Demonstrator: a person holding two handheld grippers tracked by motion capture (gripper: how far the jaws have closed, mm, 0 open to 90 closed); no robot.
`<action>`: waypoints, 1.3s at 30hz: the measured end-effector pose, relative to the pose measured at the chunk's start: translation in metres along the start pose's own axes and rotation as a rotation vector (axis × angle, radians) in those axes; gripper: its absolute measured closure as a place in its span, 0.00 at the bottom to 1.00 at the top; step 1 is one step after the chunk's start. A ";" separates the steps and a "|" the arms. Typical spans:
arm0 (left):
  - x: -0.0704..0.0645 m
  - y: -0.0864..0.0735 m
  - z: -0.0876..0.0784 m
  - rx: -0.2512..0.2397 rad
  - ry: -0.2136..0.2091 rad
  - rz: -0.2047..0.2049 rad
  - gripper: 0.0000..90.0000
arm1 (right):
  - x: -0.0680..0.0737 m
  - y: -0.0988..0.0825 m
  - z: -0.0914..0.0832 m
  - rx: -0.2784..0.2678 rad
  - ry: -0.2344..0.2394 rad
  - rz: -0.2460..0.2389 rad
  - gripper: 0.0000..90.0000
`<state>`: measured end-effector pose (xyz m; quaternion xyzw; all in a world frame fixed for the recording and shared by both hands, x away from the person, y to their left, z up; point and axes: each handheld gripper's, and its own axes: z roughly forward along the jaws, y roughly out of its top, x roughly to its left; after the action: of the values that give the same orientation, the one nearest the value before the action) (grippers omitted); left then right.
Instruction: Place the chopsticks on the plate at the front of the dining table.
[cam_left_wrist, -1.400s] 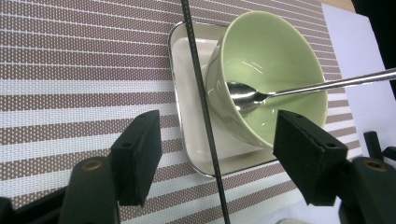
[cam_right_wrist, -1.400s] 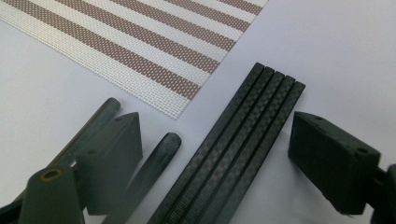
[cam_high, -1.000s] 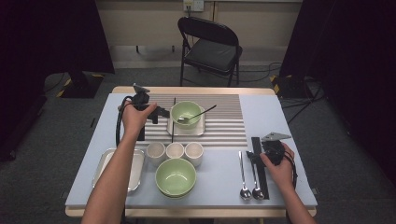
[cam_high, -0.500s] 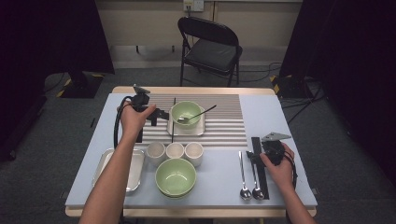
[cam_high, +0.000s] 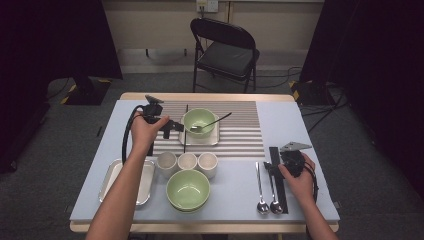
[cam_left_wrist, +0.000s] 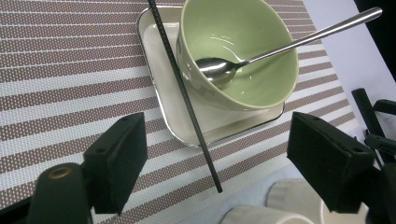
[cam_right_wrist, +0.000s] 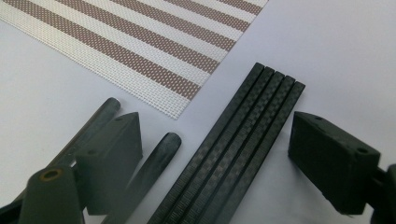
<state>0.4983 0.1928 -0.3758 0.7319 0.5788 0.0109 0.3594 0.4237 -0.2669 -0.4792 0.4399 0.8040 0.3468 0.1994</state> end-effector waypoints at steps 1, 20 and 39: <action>0.000 -0.001 0.000 -0.002 -0.002 -0.005 0.22 | 0.000 0.000 0.000 0.001 0.000 0.001 0.18; -0.008 -0.011 -0.013 -0.001 -0.016 0.045 0.22 | 0.000 0.001 0.000 0.004 0.000 0.003 0.18; -0.004 -0.021 -0.017 0.025 0.002 0.044 0.24 | -0.004 0.002 -0.006 -0.001 0.031 0.036 0.23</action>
<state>0.4721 0.1993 -0.3729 0.7487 0.5631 0.0121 0.3496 0.4229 -0.2718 -0.4739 0.4488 0.7988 0.3576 0.1806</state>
